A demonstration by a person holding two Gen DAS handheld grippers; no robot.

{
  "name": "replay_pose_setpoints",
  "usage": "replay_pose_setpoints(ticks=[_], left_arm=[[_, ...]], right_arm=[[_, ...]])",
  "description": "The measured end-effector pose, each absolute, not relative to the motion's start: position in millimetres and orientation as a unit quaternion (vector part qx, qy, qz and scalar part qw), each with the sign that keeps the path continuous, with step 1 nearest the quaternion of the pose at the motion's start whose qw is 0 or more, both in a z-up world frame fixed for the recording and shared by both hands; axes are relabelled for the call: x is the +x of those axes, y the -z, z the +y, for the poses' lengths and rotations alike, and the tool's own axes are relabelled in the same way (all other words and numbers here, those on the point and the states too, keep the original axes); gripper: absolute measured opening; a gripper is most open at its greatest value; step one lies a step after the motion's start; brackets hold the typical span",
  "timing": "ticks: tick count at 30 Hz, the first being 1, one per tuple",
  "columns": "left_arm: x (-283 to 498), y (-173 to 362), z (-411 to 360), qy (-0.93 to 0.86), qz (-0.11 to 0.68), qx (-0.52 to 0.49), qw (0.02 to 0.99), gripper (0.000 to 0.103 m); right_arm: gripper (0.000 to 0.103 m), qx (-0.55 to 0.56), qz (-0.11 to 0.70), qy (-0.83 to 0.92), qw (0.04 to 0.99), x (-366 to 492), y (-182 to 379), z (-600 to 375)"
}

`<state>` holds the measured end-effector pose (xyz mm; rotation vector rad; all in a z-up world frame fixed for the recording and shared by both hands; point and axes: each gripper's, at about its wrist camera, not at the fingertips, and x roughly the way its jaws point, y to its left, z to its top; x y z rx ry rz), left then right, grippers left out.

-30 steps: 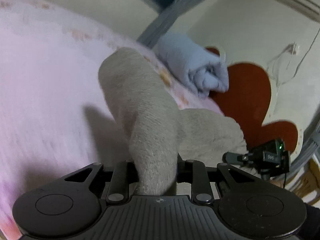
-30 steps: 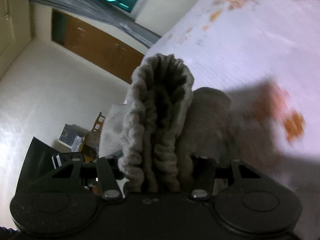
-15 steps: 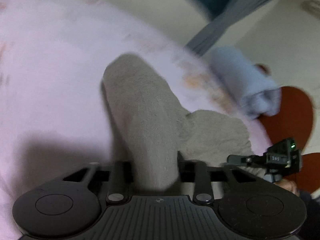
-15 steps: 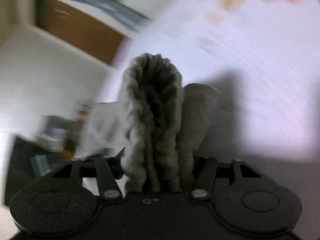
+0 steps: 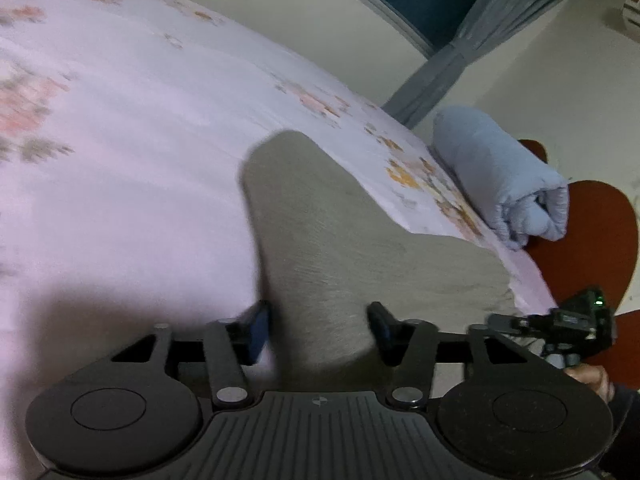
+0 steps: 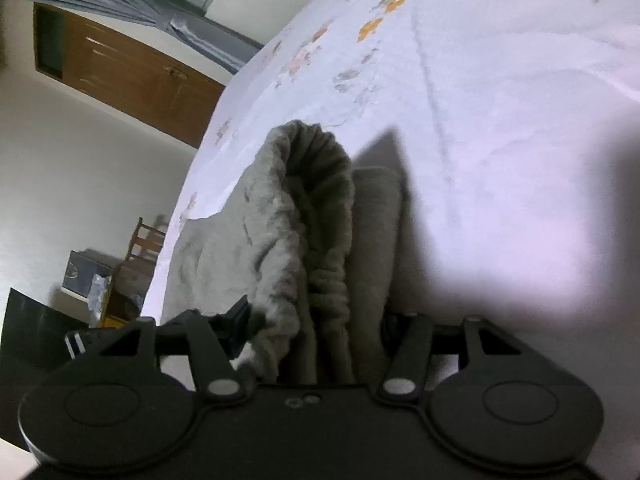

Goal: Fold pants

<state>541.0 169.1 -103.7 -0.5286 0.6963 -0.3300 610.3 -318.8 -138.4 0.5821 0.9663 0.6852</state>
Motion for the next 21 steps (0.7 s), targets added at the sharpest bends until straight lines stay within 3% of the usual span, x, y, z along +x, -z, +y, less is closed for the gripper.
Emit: replay_pose_setpoints(ticks=[2, 6, 12, 15, 16, 18, 19, 21], left_arm=[[529.7, 96.1, 179.5, 0.130, 0.334, -0.233, 0.904, 0.080], [495.7, 68.4, 193.4, 0.064, 0.314, -0.175, 0.931, 0.081], [457.1, 44.8, 160.3, -0.010, 0.289, -0.093, 0.953, 0.082], [455.9, 51.3, 138.4, -0.006, 0.290, -0.107, 0.951, 0.083], [456.7, 56.4, 132.7, -0.006, 0.297, -0.107, 0.949, 0.085], [462.2, 74.9, 126.3, -0.022, 0.319, -0.089, 0.943, 0.090], [461.3, 83.7, 128.9, -0.025, 0.322, -0.097, 0.942, 0.098], [458.4, 92.7, 142.1, -0.020, 0.318, -0.137, 0.938, 0.102]], right_arm=[[0.054, 0.259, 0.447, -0.311, 0.798, 602.8, 133.2, -329.9], [0.068, 0.247, 0.416, -0.260, 0.836, 577.3, 112.8, -355.0], [0.066, 0.101, 0.323, -0.255, 0.906, 514.9, 70.7, -311.0], [0.078, 0.077, 0.292, -0.217, 0.928, 507.1, 73.2, -282.8], [0.084, 0.069, 0.289, -0.204, 0.933, 508.0, 77.7, -279.1], [0.083, 0.036, 0.327, -0.168, 0.929, 518.0, 98.2, -271.8], [0.085, 0.050, 0.337, -0.170, 0.924, 523.7, 106.7, -279.6], [0.090, 0.082, 0.347, -0.173, 0.918, 528.4, 115.4, -293.1]])
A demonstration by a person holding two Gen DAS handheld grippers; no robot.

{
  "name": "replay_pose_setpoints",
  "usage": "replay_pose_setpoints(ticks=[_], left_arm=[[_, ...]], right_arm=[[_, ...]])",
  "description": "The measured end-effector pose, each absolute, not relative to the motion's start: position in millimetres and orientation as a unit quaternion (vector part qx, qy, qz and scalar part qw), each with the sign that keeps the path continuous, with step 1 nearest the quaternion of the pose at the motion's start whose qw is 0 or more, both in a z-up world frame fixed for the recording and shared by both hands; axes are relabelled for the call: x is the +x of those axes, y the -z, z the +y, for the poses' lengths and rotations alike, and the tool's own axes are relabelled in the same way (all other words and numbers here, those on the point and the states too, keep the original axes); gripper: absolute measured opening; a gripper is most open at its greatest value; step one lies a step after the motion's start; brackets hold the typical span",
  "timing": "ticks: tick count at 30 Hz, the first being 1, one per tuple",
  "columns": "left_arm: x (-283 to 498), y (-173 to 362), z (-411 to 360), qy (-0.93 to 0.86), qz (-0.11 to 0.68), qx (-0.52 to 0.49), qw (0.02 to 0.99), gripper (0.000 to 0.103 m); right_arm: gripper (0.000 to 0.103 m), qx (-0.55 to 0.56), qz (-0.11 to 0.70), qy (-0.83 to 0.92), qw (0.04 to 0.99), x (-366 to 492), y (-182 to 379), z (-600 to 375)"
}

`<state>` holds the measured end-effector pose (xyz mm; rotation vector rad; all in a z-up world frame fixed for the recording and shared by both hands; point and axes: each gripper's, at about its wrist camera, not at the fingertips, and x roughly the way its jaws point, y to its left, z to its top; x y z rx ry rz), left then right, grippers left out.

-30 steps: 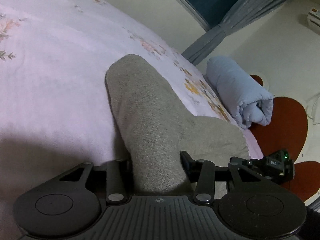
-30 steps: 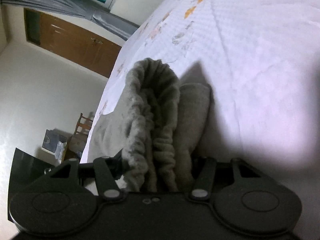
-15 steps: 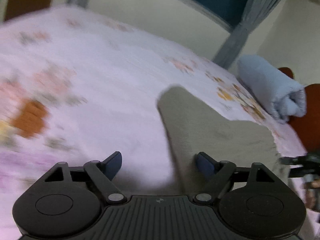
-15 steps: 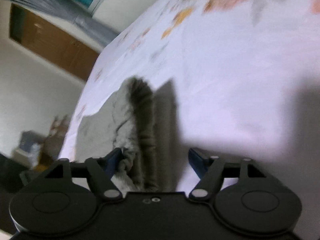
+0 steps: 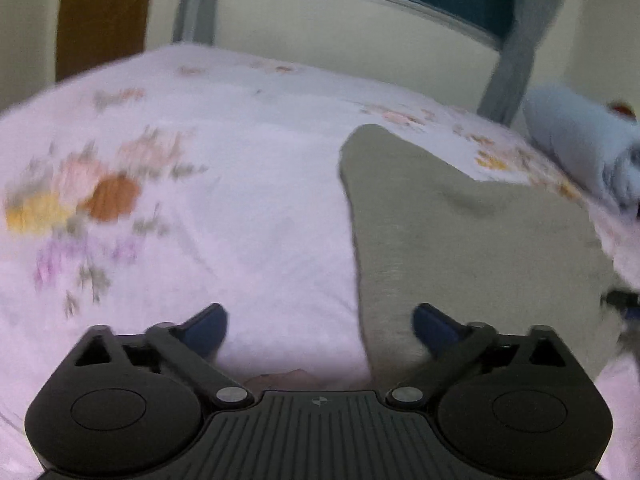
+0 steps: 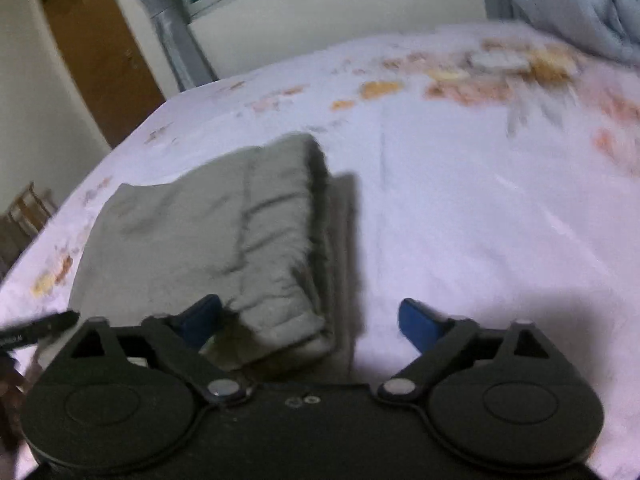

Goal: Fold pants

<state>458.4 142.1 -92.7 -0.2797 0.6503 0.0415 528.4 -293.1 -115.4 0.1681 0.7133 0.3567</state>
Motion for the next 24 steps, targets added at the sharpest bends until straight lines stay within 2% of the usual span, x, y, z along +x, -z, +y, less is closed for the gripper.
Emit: replay_pose_setpoints(ticks=[5, 8, 10, 12, 14, 16, 24], left_arm=[[440.6, 79.0, 149.7, -0.030, 0.299, -0.119, 0.946, 0.102], [407.6, 64.0, 157.8, -0.050, 0.285, -0.086, 0.953, 0.102], [379.9, 54.0, 164.0, -0.059, 0.272, -0.085, 0.957, 0.102], [351.8, 43.2, 166.0, -0.072, 0.259, -0.086, 0.959, 0.102], [320.6, 34.3, 161.9, -0.068, 0.251, -0.099, 0.961, 0.102], [292.9, 27.7, 150.7, -0.069, 0.240, -0.098, 0.963, 0.102], [193.7, 3.9, 78.7, -0.050, 0.213, -0.073, 0.973, 0.103]], right_arm=[[0.090, 0.088, 0.340, -0.184, 0.918, 522.8, 102.9, -303.2], [0.084, 0.091, 0.323, -0.156, 0.929, 501.9, 86.9, -314.6], [0.084, 0.110, 0.301, -0.165, 0.933, 479.1, 76.5, -326.4], [0.085, 0.096, 0.280, -0.162, 0.941, 449.5, 66.9, -333.8], [0.094, 0.083, 0.255, -0.163, 0.950, 414.4, 59.6, -335.6], [0.097, 0.069, 0.231, -0.167, 0.956, 375.9, 54.5, -333.1], [0.097, 0.014, 0.176, -0.188, 0.966, 240.1, 45.0, -304.5]])
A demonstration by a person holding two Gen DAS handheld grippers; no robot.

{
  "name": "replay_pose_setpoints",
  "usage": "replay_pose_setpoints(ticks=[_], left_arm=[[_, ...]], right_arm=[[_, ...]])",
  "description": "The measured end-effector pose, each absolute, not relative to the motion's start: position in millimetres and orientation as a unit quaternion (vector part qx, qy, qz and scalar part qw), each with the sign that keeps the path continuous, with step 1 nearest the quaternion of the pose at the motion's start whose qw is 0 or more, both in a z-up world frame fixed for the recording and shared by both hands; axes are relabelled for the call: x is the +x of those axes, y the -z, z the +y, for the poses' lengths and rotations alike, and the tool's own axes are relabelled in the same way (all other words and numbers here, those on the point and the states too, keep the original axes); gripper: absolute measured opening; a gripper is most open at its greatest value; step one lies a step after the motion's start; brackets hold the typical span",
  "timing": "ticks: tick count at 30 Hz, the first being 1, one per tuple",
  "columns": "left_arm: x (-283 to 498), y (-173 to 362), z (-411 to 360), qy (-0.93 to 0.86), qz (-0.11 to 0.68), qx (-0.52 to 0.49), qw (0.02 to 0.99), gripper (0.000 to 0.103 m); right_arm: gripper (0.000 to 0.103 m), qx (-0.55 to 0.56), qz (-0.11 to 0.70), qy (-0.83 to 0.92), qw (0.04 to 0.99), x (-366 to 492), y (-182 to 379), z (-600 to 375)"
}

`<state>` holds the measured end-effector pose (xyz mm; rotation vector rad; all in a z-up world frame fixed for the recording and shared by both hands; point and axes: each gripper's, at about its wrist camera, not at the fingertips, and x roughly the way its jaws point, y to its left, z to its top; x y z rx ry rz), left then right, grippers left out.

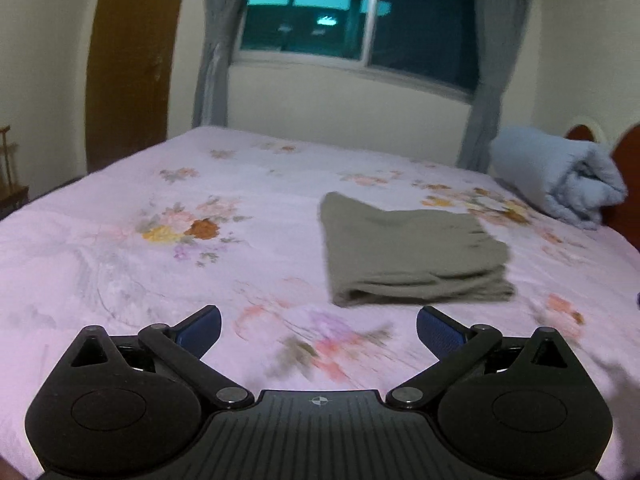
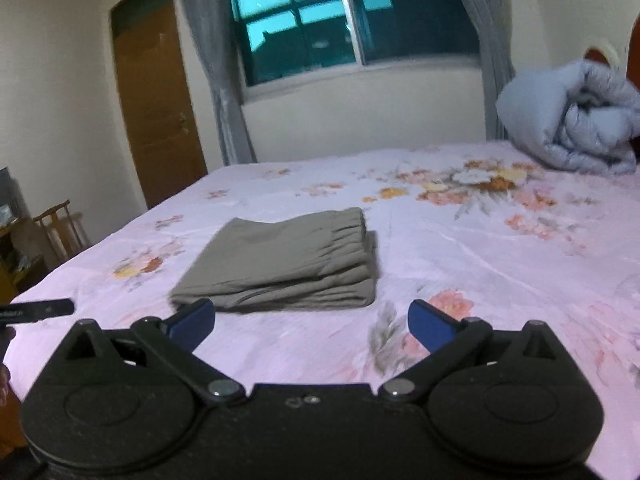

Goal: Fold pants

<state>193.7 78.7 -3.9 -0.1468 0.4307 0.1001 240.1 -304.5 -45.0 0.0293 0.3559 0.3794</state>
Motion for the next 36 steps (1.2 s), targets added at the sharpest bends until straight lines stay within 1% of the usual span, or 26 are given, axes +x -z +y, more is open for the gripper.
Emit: replay_pose_setpoints(ticks=[6, 12, 17, 19, 26, 36], left_arm=[[130.2, -2.8, 42.6, -0.045, 0.196, -0.060, 0.978, 0.103], [83.9, -3.7, 27.7, -0.034, 0.176, -0.062, 0.982, 0.103], [62.0, 13.8, 13.8, -0.019, 0.148, -0.033, 0.988, 0.103], [57.5, 17.5, 9.9, -0.013, 0.144, -0.039, 0.989, 0.103], [58.4, 14.4, 8.2, -0.010, 0.141, -0.035, 0.989, 0.103], [59.7, 15.0, 4.6, -0.005, 0.141, -0.028, 0.990, 0.103]], right_arm=[[0.097, -0.028, 0.160, -0.181, 0.970, 172.9, 54.5, -286.5], [0.097, -0.037, 0.133, -0.176, 0.975, 131.7, 60.0, -282.4], [0.097, -0.031, 0.101, -0.157, 0.982, 105.6, 70.9, -281.7], [0.097, -0.029, 0.092, -0.151, 0.984, 105.2, 73.1, -282.0], [0.097, -0.017, 0.100, -0.151, 0.983, 111.0, 77.0, -283.1], [0.097, -0.046, 0.095, -0.151, 0.983, 105.5, 79.9, -271.9]])
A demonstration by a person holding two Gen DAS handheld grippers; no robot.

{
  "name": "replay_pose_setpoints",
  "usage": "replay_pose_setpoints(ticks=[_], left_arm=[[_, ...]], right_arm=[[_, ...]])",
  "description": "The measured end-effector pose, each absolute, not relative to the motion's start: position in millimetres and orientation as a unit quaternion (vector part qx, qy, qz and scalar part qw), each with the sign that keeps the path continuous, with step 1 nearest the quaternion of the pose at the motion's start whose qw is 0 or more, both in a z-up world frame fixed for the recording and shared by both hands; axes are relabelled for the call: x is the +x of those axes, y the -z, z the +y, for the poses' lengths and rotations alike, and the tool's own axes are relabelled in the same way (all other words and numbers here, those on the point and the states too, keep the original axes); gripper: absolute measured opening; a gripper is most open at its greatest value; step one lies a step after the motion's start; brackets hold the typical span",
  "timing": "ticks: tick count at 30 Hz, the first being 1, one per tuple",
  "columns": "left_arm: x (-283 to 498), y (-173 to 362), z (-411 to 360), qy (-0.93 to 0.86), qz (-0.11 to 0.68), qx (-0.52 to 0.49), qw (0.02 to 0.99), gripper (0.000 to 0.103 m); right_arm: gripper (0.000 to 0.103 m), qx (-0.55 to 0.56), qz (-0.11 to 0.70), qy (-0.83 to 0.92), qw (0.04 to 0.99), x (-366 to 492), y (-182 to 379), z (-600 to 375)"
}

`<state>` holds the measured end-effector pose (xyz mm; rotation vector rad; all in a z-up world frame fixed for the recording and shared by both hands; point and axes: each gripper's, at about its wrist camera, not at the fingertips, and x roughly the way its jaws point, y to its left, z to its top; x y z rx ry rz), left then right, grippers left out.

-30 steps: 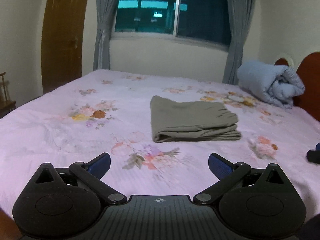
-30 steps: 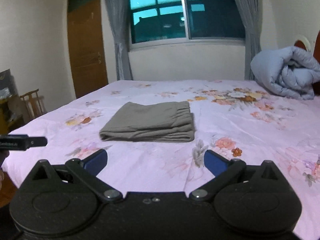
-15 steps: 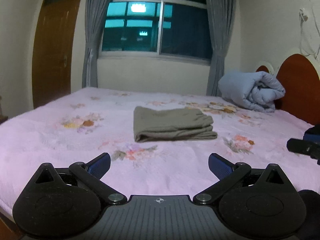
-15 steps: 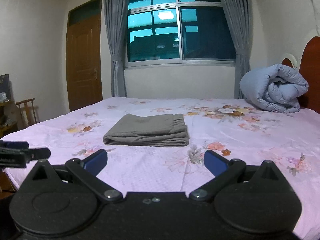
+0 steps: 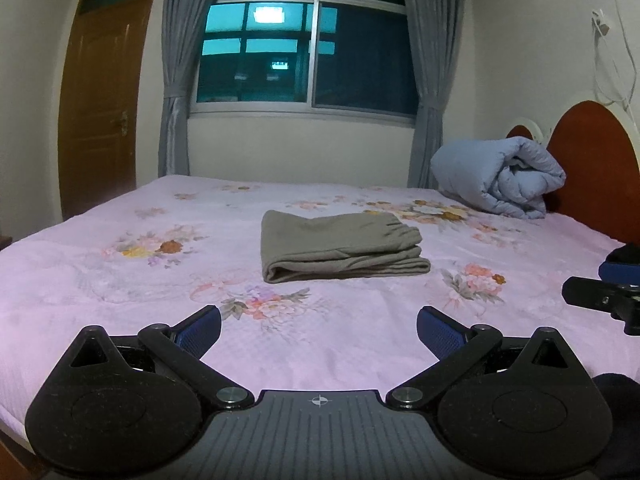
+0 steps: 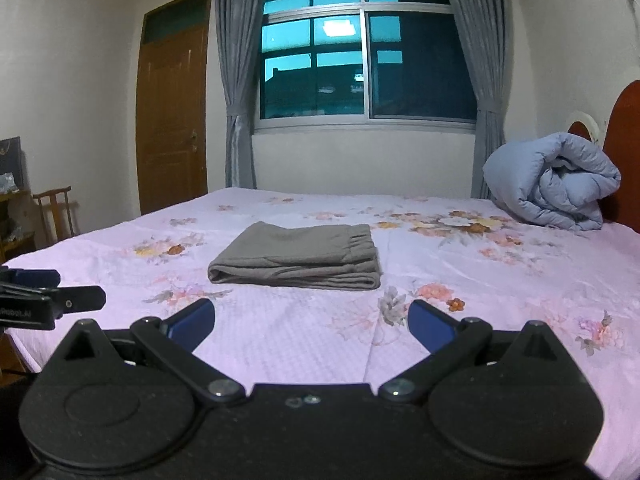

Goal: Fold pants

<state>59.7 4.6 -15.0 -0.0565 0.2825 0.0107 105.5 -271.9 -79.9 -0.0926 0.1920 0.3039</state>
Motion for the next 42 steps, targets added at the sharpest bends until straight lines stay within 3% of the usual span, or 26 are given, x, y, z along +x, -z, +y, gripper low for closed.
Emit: replay_pose_setpoints(ticks=[42], left_arm=[[60.8, 15.1, 3.3, 0.003, 0.132, -0.023, 0.991, 0.103]], right_arm=[[0.097, -0.041, 0.102, -0.150, 0.983, 108.0, 81.7, -272.1]])
